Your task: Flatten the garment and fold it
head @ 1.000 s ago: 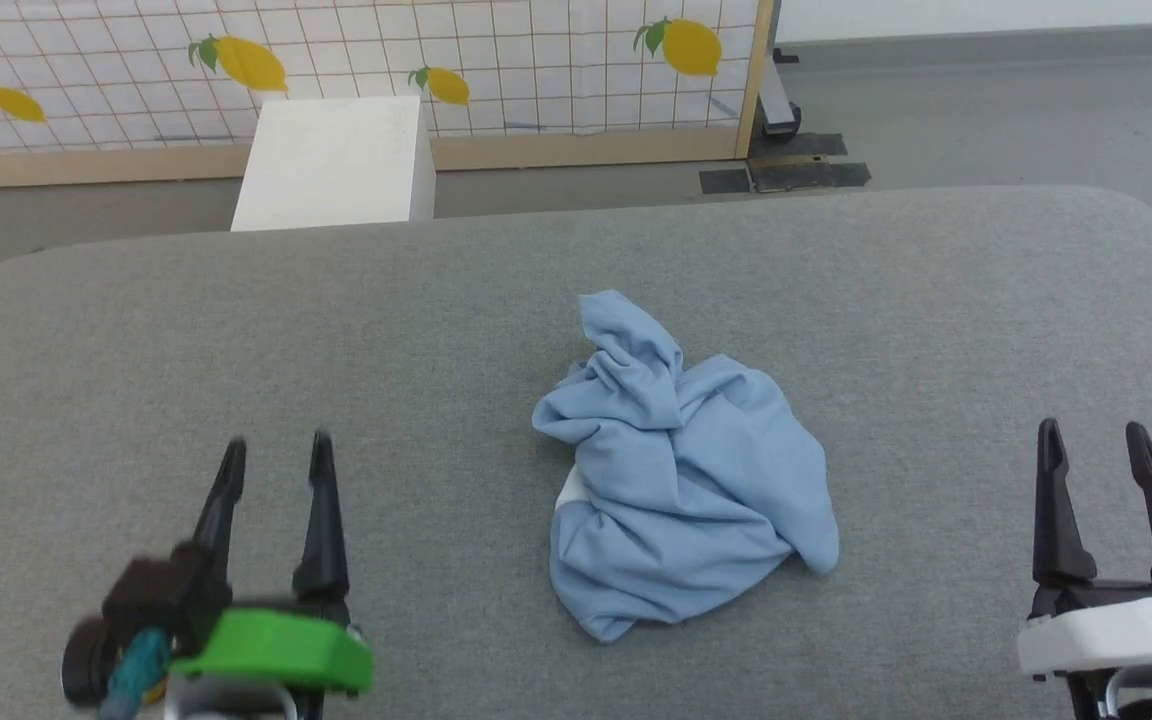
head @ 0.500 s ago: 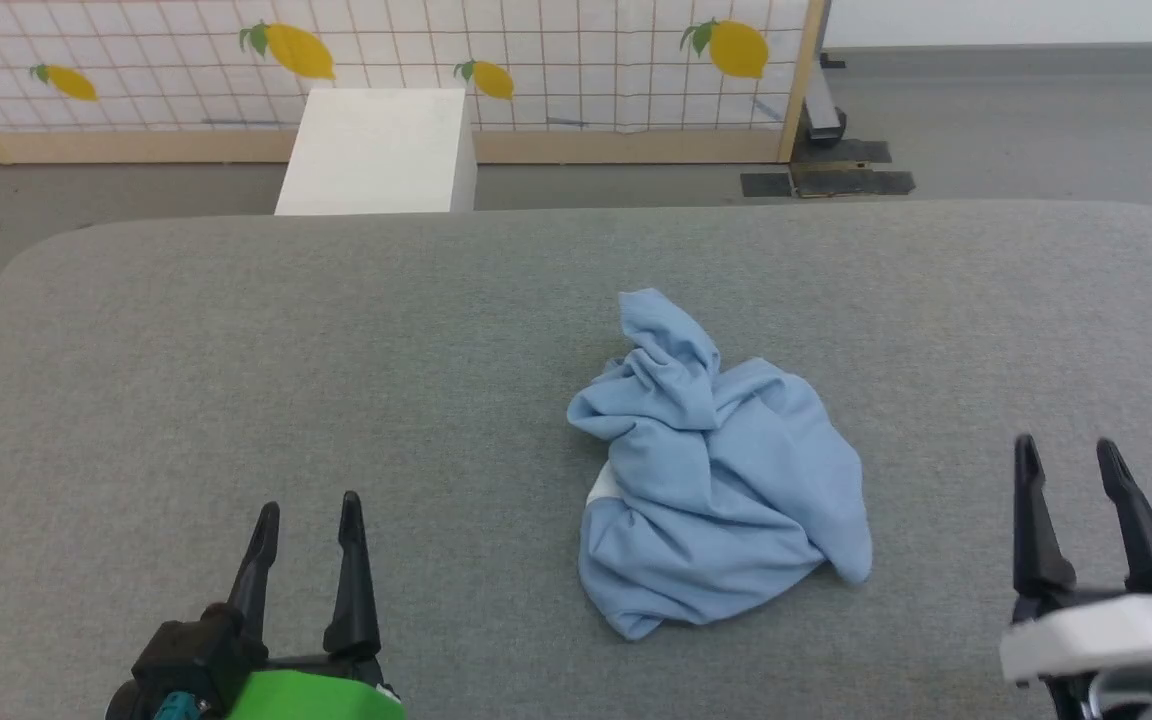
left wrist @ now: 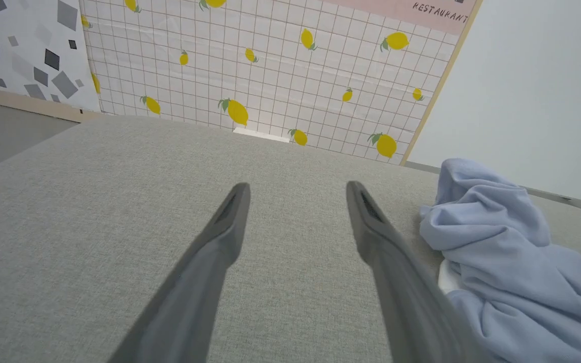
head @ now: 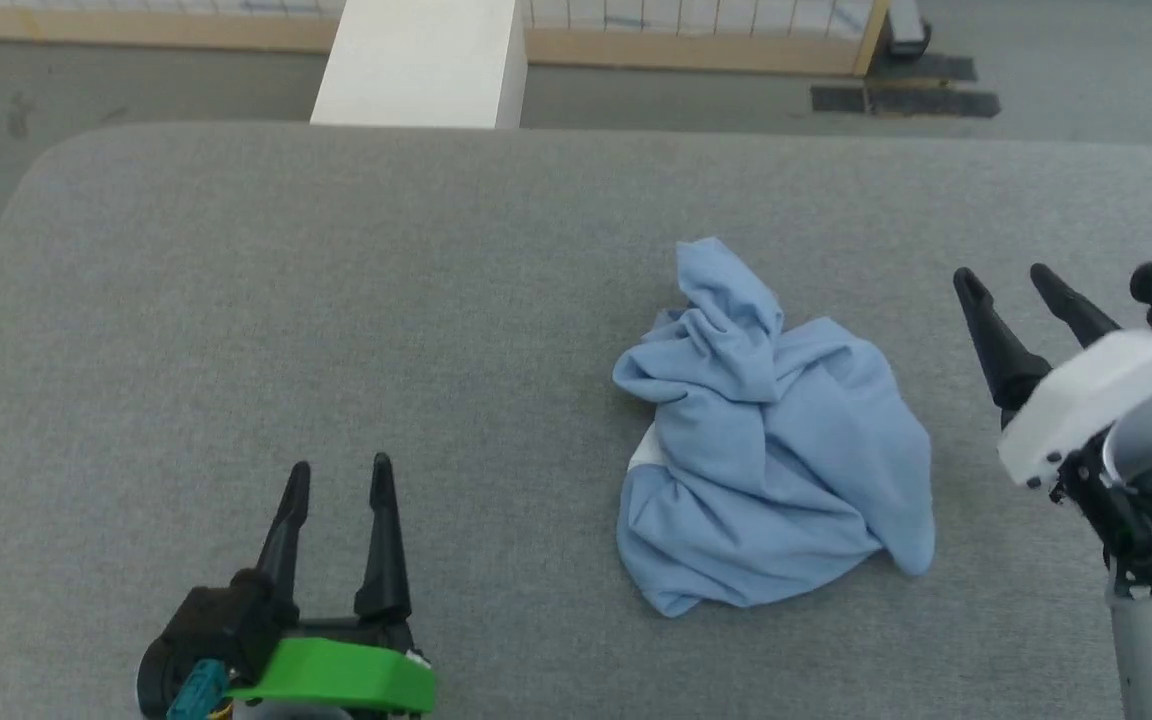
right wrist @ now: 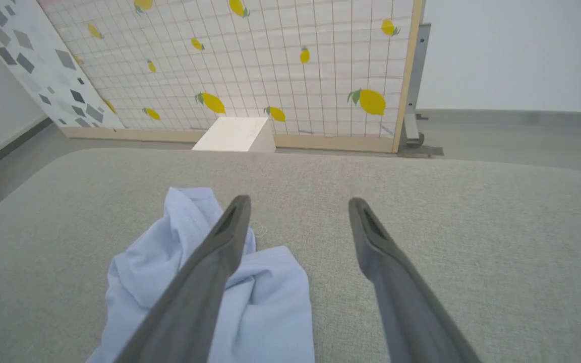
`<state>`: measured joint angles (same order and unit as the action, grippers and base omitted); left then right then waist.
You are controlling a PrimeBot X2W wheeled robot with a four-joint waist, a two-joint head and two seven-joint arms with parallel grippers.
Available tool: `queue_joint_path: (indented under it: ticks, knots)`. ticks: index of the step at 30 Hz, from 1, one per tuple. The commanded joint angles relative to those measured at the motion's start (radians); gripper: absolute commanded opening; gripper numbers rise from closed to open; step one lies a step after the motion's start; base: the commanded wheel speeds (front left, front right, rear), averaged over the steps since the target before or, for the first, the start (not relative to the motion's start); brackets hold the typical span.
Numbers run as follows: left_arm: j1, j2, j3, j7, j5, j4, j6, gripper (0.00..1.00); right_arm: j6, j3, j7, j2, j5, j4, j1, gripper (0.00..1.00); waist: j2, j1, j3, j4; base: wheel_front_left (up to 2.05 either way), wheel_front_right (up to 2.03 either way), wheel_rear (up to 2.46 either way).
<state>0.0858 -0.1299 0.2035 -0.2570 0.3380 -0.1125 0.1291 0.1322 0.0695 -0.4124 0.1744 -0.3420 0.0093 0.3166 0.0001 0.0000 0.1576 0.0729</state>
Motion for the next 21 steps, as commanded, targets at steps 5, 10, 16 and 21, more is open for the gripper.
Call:
queue_joint_path:
  ticks: [5,10,16,21]
  knots:
    - [-0.06,0.021,-0.002,-0.005,-0.041,0.002,-0.026,1.0,-0.002,-0.021,-0.143,0.018,0.009,0.075,0.081,1.0,-0.0001,0.0,0.104,0.06,0.0,0.0,0.0]
    - [-0.095,0.037,-0.003,-0.005,-0.068,-0.002,-0.038,1.0,-0.002,-0.05,-0.239,0.052,0.03,0.159,0.109,1.0,-0.0001,0.0,0.145,0.087,0.0,0.0,0.0]
    - [-0.114,0.054,-0.001,-0.005,-0.081,0.005,-0.049,1.0,-0.002,-0.069,-0.359,0.052,0.037,0.234,0.097,1.0,-0.0001,0.0,0.165,0.112,0.0,0.0,0.0]
    - [-0.107,0.063,-0.014,-0.005,-0.081,0.013,-0.049,1.0,-0.002,-0.095,-0.42,0.051,0.009,0.226,0.068,0.26,-0.0001,0.0,0.145,0.11,0.0,0.0,0.0]
